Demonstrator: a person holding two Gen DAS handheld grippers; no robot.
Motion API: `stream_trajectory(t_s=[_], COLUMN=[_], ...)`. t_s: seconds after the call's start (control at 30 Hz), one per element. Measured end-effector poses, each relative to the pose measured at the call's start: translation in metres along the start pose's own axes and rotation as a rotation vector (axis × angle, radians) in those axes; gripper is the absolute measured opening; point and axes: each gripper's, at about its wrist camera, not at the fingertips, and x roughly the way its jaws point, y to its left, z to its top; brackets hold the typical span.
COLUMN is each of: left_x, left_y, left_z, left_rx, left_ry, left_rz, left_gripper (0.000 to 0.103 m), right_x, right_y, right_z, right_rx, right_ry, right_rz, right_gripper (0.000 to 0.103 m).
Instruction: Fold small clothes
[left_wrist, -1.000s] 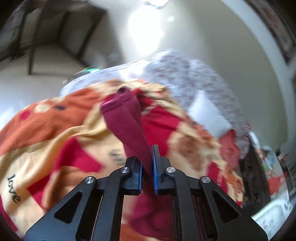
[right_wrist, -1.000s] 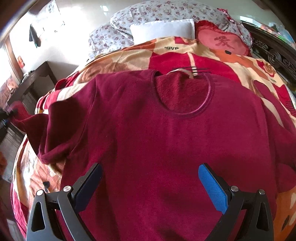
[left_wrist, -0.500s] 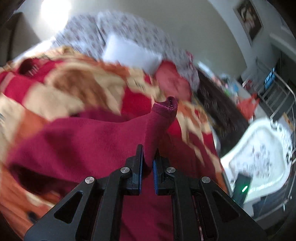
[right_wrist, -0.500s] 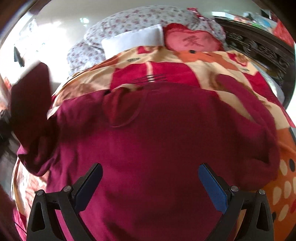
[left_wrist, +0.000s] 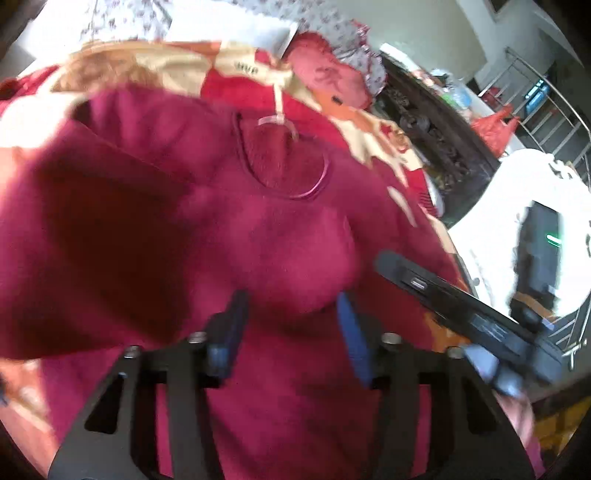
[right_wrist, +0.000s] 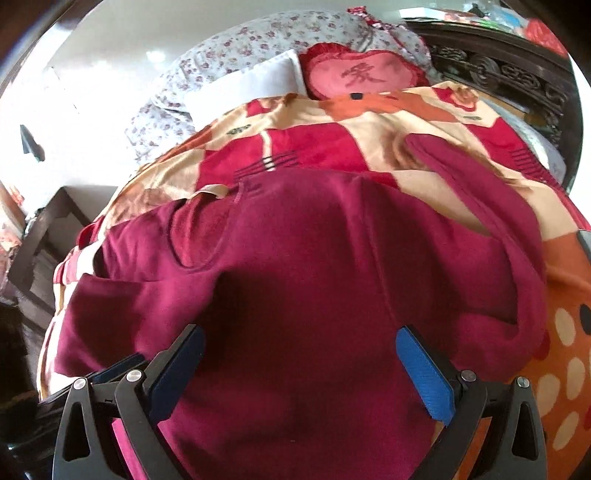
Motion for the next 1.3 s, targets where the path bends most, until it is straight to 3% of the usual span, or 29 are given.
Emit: stream_trajectory(t_s=[0.17, 0.27, 0.33, 0.4, 0.47, 0.53, 0.57, 0.63, 0.7, 0.77, 0.87, 0.97, 1.03, 1.07, 1.1, 1.2, 1.27, 1.3], left_x=[-0.058, -0.082, -0.088, -0.09, -0.094, -0.09, -0.088, -0.087, -0.089, -0.089, -0.083, -0.071, -0.064, -0.061, -0.059, -0.056, -0.051, -0.047], left_y=[0.011, 0.046, 0.073, 0.097, 0.117, 0.127, 0.127, 0.124, 0.12, 0.119, 0.119, 0.117, 0.113, 0.111, 0.109, 0.105, 0.107, 0.11], left_z=[-0.002, -0.004, -0.007, -0.01, -0.017, -0.02, -0.021, -0.023, -0.023, -0.022, -0.022, -0.022, -0.025, -0.026, -0.026, -0.027, -0.028, -0.028], left_rx=[0.085, 0.055, 0.015, -0.052, -0.114, -0.158, -0.168, -0.174, -0.167, -0.165, -0.174, -0.178, -0.174, -0.17, -0.164, -0.13, -0.116, -0.121], left_ry=[-0.11, -0.181, -0.176, -0.166, -0.162, -0.155, -0.153, -0.162, -0.177, -0.186, -0.174, -0.148, -0.13, -0.121, -0.116, -0.116, -0.104, -0.092], left_rz=[0.14, 0.276, 0.361, 0.386, 0.393, 0.401, 0.403, 0.4, 0.398, 0.399, 0.387, 0.377, 0.367, 0.363, 0.357, 0.368, 0.39, 0.401], left_gripper=[0.058, 0.06, 0.06, 0.06, 0.06, 0.06, 0.06, 0.06, 0.06, 0.06, 0.06, 0.06, 0.06, 0.06, 0.06, 0.06, 0.06, 0.06], right_x=[0.01, 0.019, 0.024, 0.028, 0.04, 0.047, 0.046, 0.04, 0.014, -0.018, -0.043, -0.034, -0.011, 0.004, 0.008, -0.013, -0.026, -0.03], right_y=[0.014, 0.022, 0.032, 0.04, 0.051, 0.058, 0.06, 0.059, 0.05, 0.042, 0.021, -0.007, -0.027, -0.038, -0.043, -0.041, -0.026, -0.012], right_z=[-0.002, -0.002, 0.001, 0.002, 0.003, 0.003, 0.004, 0.009, 0.019, 0.029, 0.04, 0.047, 0.045, 0.043, 0.042, 0.043, 0.045, 0.049], right_rx=[-0.031, -0.057, -0.098, -0.133, -0.175, -0.213, -0.235, -0.245, -0.223, -0.249, -0.238, -0.183, -0.137, -0.106, -0.078, -0.04, -0.06, -0.079], right_ry=[0.023, 0.034, 0.027, 0.01, 0.026, 0.021, 0.004, 0.002, -0.066, -0.167, -0.227, -0.195, -0.107, -0.018, 0.016, -0.06, -0.103, -0.117], right_rz=[0.041, 0.053, 0.072, 0.093, 0.09, 0.065, 0.058, 0.071, 0.106, 0.047, -0.013, -0.11, -0.162, -0.157, -0.14, -0.104, -0.077, -0.013], right_gripper=[0.103, 0.103, 0.102, 0.097, 0.071, 0.053, 0.03, 0.005, 0.005, 0.005, 0.005, 0.005, 0.005, 0.005, 0.005, 0.007, 0.016, 0.021])
